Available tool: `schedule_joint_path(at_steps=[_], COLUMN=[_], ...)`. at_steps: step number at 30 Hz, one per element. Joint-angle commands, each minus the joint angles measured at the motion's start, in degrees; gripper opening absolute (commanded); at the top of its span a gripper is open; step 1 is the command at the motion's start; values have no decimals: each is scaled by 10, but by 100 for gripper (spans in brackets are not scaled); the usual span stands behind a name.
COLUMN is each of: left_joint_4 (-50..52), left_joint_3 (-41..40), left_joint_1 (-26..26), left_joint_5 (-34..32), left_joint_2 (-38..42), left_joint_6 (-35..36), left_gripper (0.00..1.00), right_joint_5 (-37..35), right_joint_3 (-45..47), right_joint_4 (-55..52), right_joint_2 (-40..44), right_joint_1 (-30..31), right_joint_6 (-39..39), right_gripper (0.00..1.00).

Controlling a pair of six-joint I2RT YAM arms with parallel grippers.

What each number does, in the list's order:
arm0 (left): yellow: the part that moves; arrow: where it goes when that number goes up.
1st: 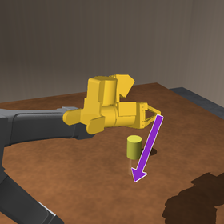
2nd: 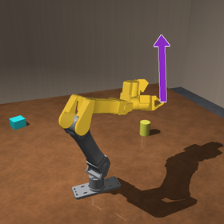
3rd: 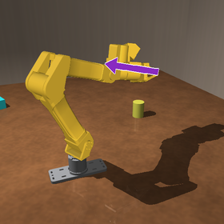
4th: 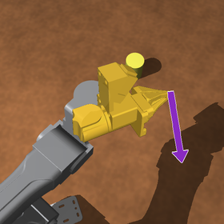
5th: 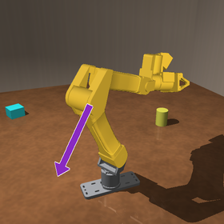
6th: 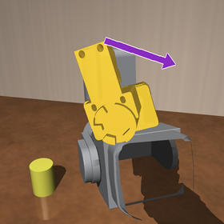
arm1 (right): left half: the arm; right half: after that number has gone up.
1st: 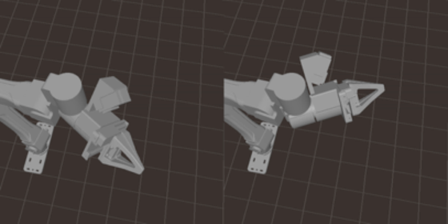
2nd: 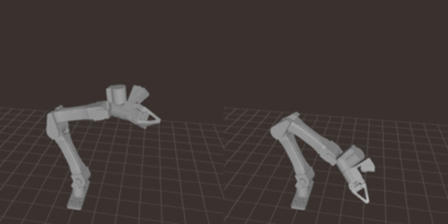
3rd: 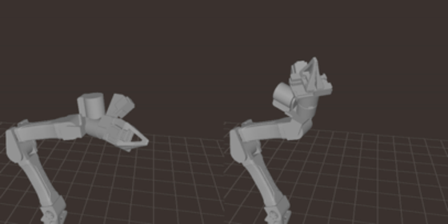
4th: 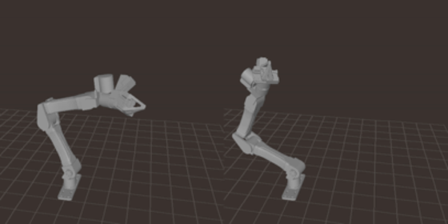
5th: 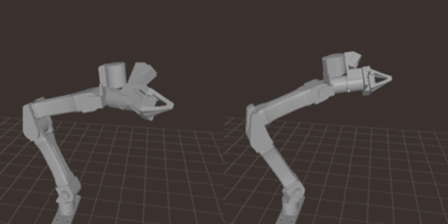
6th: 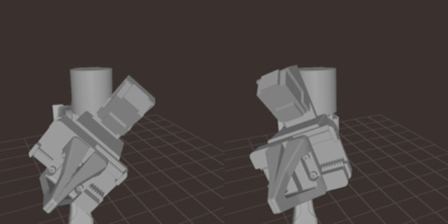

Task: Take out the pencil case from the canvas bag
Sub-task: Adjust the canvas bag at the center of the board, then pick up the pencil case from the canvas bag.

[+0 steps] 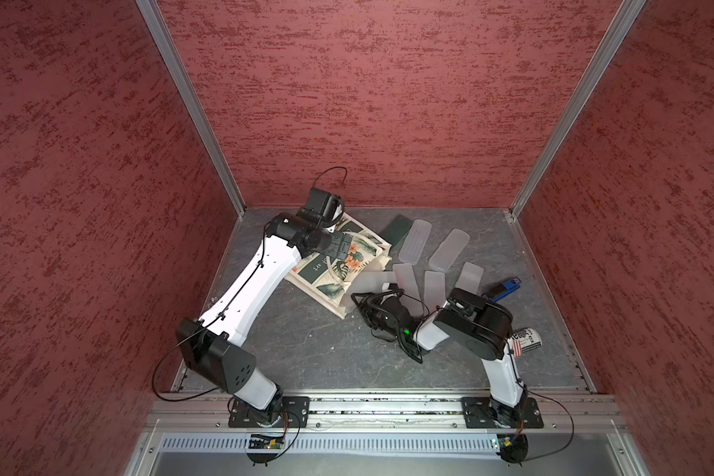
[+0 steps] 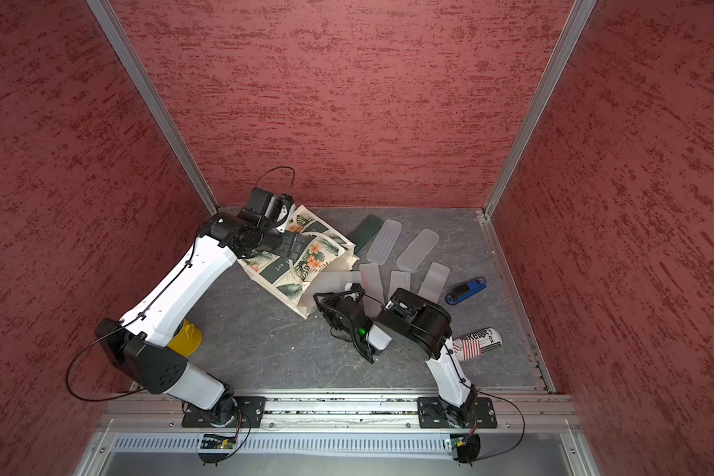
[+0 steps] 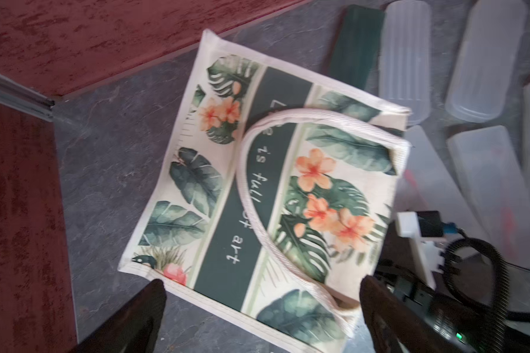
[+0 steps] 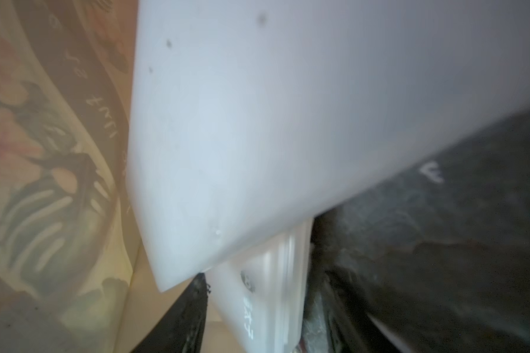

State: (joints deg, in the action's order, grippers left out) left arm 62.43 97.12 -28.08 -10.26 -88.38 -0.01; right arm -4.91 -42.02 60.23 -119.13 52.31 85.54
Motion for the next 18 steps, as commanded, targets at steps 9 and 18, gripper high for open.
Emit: schedule_joint_path(at_steps=[9,18], left_joint_4=[-36,-38], left_joint_3=[-76,-75], left_joint_1=[-54,-84], left_joint_5=[34,13], left_joint_2=[9,-14], left_joint_6=[-77,-91], left_gripper=[100,100], right_joint_5=[-39,-50], right_joint_3=[102,141], right_joint_4=[18,106], right_joint_2=[88,72], right_joint_1=[-7,-46], right_joint_6=[34,85], right_gripper=[78,80])
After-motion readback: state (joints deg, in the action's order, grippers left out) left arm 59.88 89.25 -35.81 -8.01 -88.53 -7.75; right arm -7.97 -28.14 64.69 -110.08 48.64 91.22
